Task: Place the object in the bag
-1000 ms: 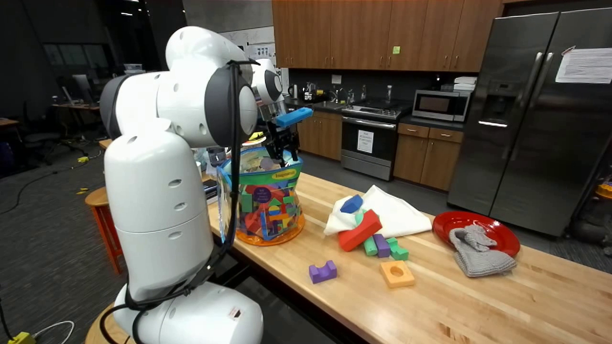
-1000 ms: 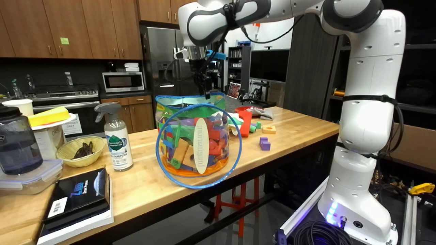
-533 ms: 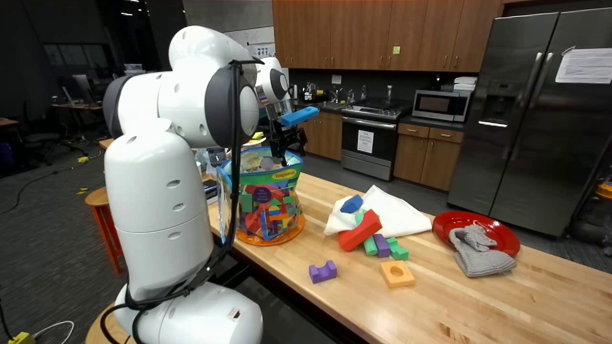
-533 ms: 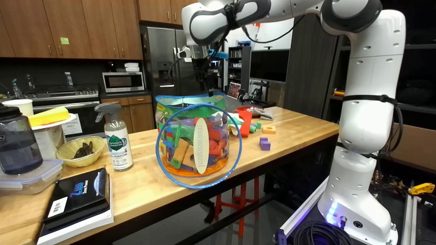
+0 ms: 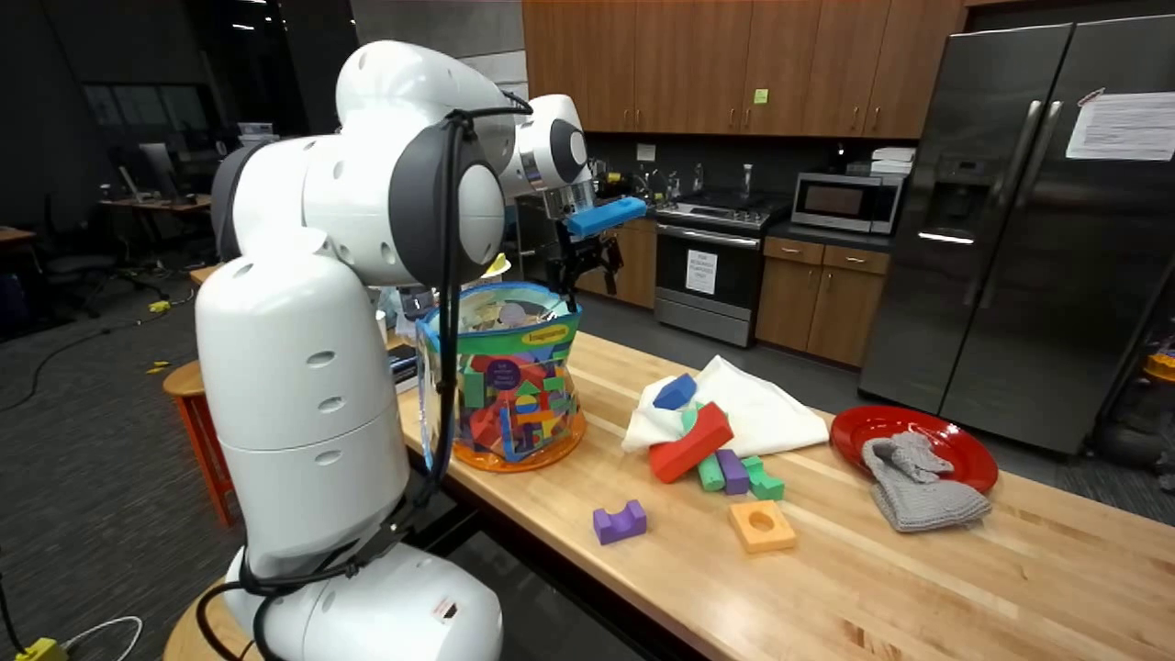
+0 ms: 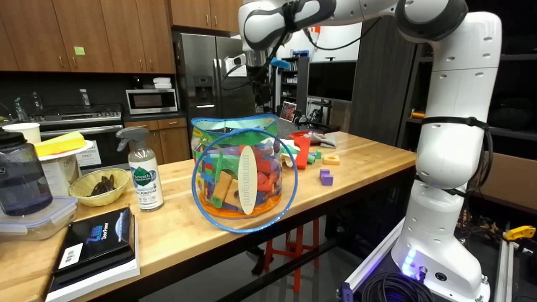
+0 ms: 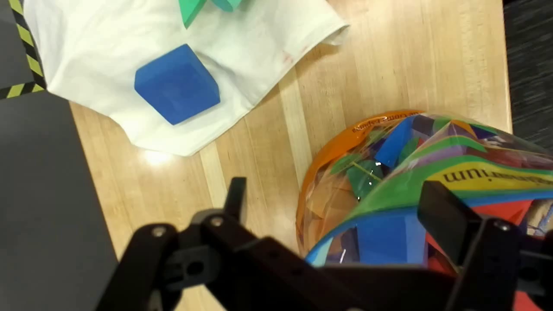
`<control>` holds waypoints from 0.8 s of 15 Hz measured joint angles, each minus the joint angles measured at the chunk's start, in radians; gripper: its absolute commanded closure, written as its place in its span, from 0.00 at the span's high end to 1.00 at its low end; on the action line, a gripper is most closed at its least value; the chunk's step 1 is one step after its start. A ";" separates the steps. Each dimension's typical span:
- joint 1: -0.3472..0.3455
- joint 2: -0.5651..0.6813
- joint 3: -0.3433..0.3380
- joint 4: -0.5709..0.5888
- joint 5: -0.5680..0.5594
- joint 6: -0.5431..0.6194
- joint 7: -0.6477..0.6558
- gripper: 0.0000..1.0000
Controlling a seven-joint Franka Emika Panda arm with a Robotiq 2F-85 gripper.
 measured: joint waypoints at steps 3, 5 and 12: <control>-0.024 -0.001 -0.023 -0.028 0.013 -0.001 0.025 1.00; -0.041 -0.003 -0.041 -0.061 0.016 0.002 0.052 1.00; -0.112 -0.067 -0.122 -0.218 0.021 0.056 0.136 1.00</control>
